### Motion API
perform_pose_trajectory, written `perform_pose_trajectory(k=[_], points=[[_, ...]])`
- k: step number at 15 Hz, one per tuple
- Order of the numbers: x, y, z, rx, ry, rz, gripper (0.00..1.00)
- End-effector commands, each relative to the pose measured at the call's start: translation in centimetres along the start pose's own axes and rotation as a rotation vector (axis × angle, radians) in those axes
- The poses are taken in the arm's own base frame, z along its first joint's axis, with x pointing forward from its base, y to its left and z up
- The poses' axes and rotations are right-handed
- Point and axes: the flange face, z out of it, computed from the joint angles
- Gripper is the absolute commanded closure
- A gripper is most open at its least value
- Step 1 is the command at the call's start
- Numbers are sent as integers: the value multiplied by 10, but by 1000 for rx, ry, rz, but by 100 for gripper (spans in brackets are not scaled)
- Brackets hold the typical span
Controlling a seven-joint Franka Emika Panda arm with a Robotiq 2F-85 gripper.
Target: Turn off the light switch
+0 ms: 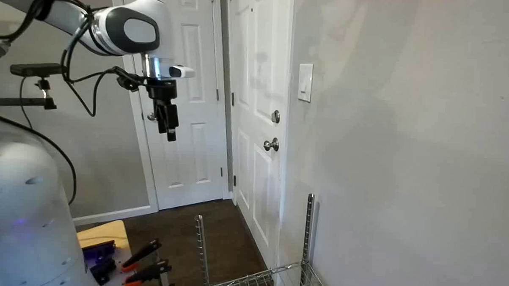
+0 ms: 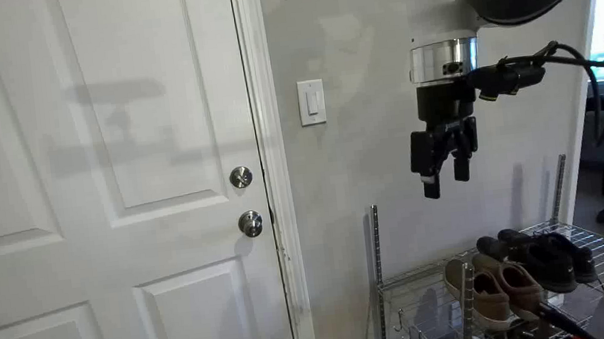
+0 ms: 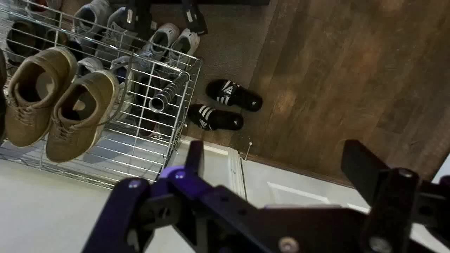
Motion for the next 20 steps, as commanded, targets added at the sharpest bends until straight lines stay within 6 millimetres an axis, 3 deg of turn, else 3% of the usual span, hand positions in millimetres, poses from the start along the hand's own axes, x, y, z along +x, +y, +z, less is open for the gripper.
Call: perform_pose_trajectory(k=[1, 8, 20], points=[[0, 0, 0, 0, -1, 0, 0], [6, 2, 3, 5, 73, -13, 0], [23, -5, 2, -27, 523, -136, 0]])
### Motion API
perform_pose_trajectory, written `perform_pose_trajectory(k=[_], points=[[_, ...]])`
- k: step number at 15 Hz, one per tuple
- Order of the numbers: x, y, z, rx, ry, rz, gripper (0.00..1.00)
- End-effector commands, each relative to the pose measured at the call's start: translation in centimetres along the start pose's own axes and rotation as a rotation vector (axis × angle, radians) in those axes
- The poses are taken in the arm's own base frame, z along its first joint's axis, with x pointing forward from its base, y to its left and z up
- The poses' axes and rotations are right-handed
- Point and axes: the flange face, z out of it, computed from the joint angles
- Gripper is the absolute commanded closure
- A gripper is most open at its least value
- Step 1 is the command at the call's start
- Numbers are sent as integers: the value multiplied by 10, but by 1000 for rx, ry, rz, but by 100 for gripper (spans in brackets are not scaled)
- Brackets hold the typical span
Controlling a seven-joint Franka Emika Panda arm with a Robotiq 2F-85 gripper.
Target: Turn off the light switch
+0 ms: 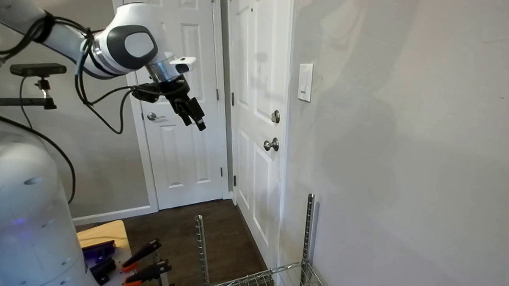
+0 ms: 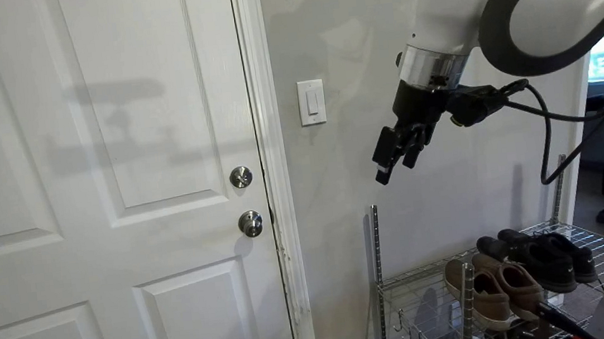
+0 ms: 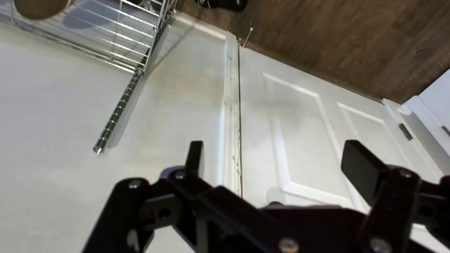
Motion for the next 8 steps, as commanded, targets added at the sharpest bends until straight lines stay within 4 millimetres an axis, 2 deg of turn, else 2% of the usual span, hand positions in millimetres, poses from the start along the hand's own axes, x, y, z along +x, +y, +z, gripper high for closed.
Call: perform_pose_trajectory(k=[1, 3, 4, 8], points=[[-5, 1, 3, -18, 122, -39, 0], [-6, 1, 2, -20, 188, -63, 0], [8, -5, -4, -18, 220, -77, 0], [18, -8, -15, -17, 342, -94, 0]])
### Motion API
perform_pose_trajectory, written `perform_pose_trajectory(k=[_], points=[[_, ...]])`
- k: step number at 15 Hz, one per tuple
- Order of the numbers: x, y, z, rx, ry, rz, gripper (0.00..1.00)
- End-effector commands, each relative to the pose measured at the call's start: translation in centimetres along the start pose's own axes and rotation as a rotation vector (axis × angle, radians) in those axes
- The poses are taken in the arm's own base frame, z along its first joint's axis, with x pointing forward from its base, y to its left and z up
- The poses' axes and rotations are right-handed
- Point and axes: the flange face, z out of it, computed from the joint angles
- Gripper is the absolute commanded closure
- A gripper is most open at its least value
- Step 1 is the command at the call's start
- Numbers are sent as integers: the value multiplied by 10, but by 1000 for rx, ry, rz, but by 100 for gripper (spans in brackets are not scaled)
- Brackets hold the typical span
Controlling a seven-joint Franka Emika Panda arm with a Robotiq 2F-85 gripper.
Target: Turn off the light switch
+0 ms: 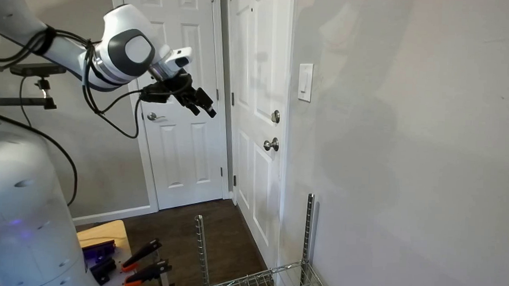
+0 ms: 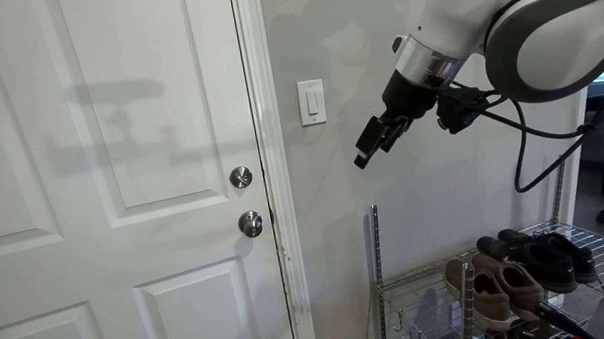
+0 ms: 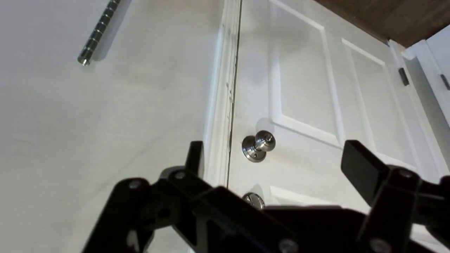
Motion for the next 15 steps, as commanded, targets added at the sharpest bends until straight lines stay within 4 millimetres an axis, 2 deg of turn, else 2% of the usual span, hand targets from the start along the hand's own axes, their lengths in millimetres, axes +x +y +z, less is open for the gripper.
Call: perform_pose_trajectory(k=[1, 9, 15], points=[[11, 0, -5, -21, 109, 0, 0], [25, 16, -3, -44, 277, 220, 0], [27, 14, 1, -76, 361, 241, 0]])
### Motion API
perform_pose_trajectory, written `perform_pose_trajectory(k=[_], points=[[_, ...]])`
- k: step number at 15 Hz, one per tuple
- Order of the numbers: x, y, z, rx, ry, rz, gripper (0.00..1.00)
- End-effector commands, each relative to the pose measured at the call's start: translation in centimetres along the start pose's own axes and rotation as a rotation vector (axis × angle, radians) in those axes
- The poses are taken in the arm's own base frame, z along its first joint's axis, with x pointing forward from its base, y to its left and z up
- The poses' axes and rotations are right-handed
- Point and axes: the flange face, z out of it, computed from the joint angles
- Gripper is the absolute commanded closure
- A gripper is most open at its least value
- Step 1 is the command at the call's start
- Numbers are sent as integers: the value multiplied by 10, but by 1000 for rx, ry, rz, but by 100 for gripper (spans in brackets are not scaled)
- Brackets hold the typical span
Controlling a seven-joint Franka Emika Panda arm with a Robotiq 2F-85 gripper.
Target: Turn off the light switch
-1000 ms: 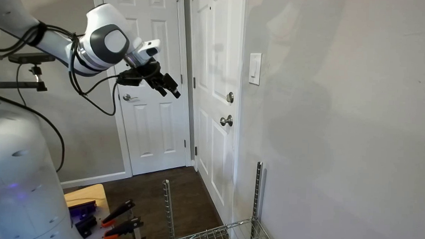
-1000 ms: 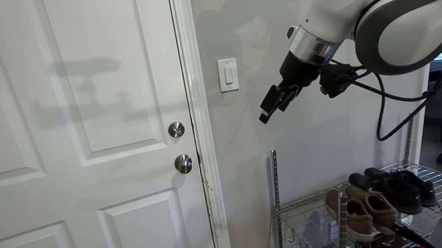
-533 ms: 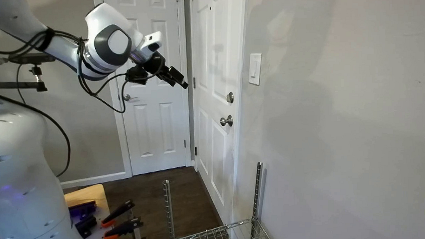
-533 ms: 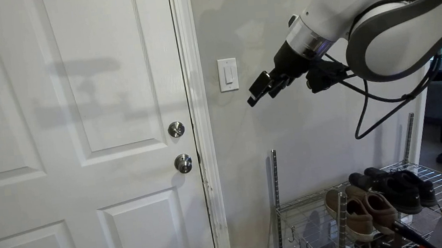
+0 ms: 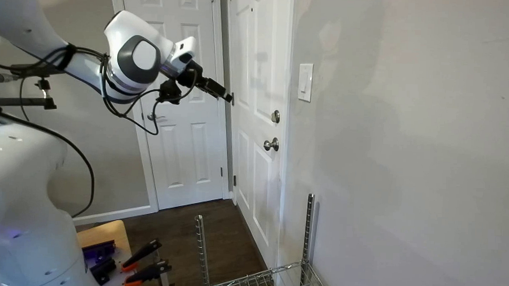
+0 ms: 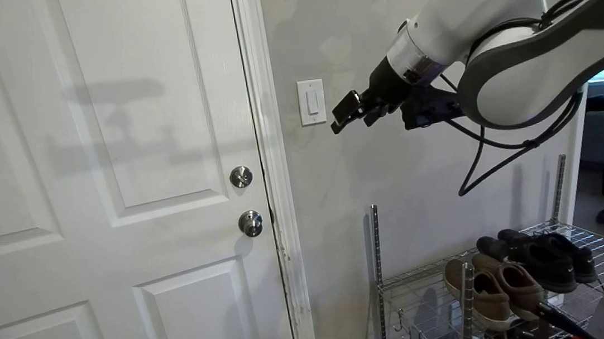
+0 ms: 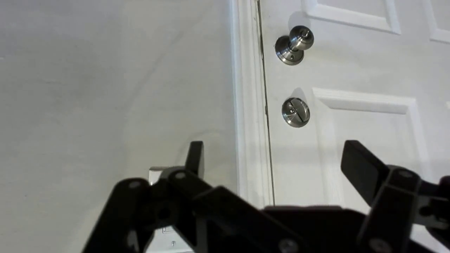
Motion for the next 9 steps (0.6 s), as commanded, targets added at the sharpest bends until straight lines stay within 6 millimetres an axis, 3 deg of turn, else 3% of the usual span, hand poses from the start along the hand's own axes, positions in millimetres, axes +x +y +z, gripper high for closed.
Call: perform_pose_trajectory(k=[1, 9], points=[[-1, -1, -3, -16, 75, 25, 0], [-5, -9, 1, -8, 125, 14, 0]])
